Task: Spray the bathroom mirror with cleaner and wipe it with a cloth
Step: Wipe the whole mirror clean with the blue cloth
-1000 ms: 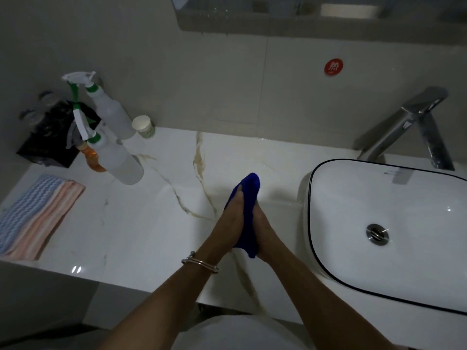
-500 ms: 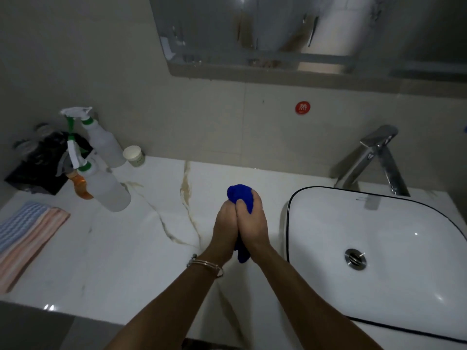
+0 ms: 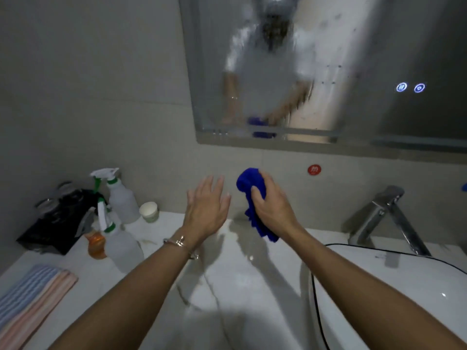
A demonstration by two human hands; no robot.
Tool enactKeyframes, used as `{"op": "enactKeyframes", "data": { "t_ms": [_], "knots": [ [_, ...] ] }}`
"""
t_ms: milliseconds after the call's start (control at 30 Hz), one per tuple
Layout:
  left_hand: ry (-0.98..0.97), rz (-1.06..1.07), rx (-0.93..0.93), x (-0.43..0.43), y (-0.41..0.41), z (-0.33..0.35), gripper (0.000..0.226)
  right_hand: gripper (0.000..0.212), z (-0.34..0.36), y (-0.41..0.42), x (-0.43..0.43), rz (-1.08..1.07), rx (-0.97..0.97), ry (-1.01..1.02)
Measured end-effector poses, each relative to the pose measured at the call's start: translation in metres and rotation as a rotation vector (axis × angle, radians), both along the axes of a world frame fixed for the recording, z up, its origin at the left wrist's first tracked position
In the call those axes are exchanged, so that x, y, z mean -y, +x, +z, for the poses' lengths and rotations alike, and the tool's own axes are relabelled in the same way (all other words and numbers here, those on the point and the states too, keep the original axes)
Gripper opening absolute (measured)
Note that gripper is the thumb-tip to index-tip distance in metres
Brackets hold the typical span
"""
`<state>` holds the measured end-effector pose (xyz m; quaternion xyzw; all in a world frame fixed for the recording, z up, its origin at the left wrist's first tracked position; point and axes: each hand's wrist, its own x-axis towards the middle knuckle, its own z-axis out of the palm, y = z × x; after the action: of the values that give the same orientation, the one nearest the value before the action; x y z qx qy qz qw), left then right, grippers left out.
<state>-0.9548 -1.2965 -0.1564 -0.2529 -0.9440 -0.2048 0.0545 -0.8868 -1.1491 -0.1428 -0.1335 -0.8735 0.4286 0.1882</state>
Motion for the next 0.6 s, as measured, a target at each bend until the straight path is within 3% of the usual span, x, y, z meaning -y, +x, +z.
{"op": "enactKeyframes", "data": {
  "t_ms": [167,367,600],
  "knots": [
    [-0.014,-0.012,-0.209,0.025,-0.061,0.062,0.057,0.057,0.063,-0.056,0.002,-0.071,-0.046,0.28],
    [-0.066,-0.093,-0.326,0.043,-0.096,0.084,0.058,0.052,0.072,-0.09,0.027,0.014,0.091,0.832],
    [-0.044,-0.128,-0.358,0.065,-0.13,0.092,0.059,0.049,0.07,-0.104,0.036,0.003,0.16,1.036]
  ]
}}
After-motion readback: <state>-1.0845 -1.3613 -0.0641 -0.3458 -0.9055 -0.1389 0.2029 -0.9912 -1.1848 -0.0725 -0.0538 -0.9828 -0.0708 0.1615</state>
